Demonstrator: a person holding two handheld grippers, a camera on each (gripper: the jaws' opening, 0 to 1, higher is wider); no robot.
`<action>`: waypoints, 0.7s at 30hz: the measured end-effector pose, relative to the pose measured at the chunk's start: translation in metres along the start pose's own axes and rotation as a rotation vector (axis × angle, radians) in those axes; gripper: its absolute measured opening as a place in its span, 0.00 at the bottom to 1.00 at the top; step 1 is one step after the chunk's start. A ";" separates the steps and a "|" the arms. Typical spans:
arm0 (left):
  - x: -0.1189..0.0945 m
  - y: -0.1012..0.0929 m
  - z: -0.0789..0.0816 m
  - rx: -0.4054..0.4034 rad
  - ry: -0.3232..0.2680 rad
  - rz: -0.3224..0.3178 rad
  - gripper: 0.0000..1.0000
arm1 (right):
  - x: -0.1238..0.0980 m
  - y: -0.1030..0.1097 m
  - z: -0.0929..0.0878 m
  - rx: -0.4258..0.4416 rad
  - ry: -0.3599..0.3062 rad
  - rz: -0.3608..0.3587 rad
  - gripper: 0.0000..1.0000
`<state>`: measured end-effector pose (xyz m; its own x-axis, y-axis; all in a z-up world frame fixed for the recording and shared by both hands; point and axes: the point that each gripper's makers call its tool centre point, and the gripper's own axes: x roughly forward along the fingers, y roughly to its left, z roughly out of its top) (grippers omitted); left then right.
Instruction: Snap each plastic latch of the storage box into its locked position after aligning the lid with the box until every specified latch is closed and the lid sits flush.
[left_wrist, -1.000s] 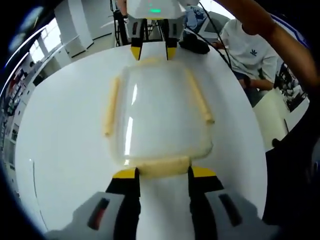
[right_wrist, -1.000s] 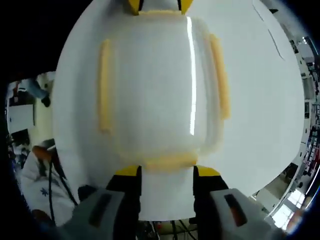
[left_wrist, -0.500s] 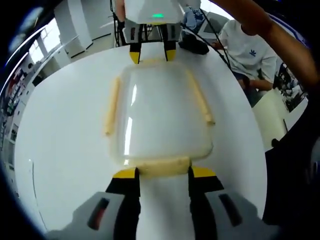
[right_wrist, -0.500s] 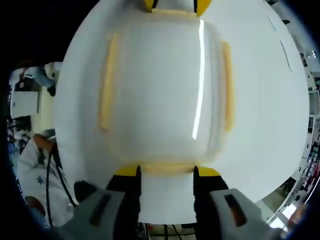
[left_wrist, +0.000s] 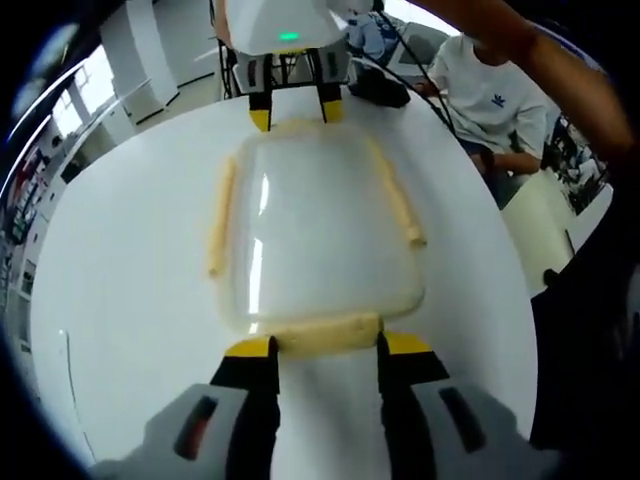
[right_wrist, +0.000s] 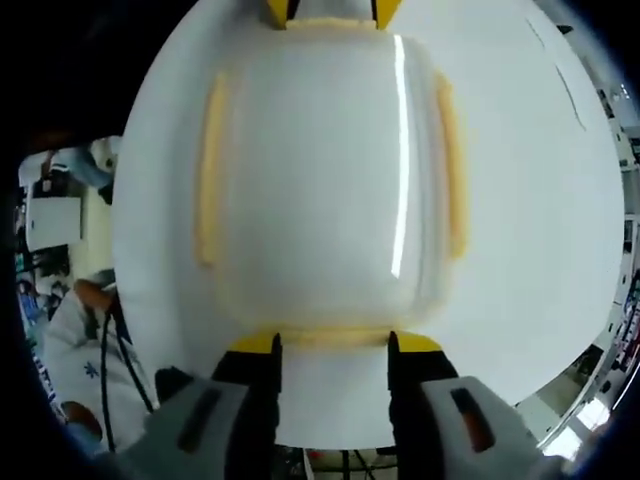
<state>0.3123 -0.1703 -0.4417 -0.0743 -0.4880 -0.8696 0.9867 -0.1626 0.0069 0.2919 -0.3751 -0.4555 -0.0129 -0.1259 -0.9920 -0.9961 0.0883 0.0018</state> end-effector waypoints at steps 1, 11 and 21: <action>0.000 0.000 0.000 -0.003 0.000 0.000 0.35 | 0.000 0.001 0.000 0.004 0.003 0.001 0.40; 0.000 0.000 0.001 -0.015 0.011 0.002 0.34 | -0.006 0.005 0.004 0.048 -0.196 0.010 0.40; 0.000 0.000 0.001 -0.007 0.002 -0.007 0.34 | -0.009 0.009 0.004 0.092 -0.437 -0.032 0.37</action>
<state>0.3116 -0.1713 -0.4415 -0.0812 -0.4854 -0.8705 0.9870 -0.1605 -0.0026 0.2831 -0.3694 -0.4474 0.0756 0.2973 -0.9518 -0.9833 0.1808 -0.0216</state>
